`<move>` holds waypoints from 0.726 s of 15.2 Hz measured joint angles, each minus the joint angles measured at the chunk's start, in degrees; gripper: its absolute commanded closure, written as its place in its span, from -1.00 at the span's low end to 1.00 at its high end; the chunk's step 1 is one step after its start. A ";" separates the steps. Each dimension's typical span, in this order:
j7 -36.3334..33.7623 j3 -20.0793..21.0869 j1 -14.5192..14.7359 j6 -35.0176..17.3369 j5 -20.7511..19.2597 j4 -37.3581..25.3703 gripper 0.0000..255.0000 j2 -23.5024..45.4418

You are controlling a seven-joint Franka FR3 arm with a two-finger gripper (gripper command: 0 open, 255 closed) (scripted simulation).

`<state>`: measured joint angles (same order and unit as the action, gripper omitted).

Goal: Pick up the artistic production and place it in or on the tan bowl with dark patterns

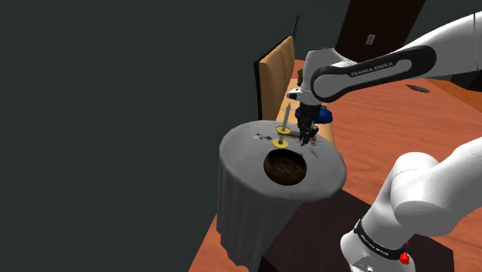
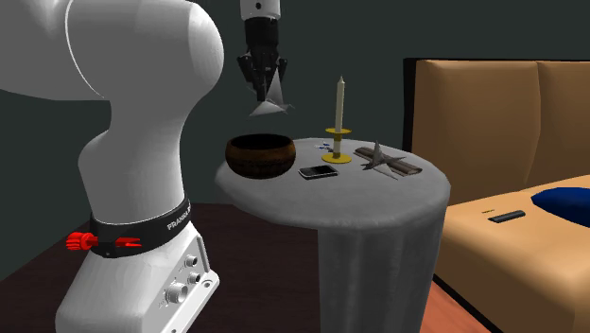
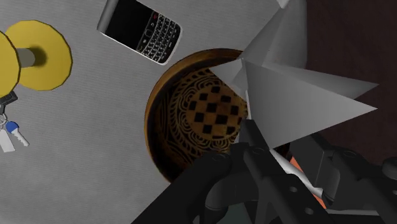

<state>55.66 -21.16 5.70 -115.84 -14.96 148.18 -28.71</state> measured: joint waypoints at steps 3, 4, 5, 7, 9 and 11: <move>-2.08 1.52 2.64 -0.64 2.69 -3.92 1.00 4.86; -2.53 1.88 3.40 -0.74 3.53 -5.53 1.00 6.67; -2.84 2.08 3.83 -1.19 4.01 -6.18 1.00 7.82; -3.00 2.04 4.17 -2.62 4.40 -6.22 1.00 9.35; -3.18 1.95 4.27 -4.43 4.48 -5.21 1.00 10.19; -3.08 1.71 4.29 -6.02 4.53 -4.52 1.00 11.10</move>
<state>52.58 -19.45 9.99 -121.86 -10.43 143.66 -17.61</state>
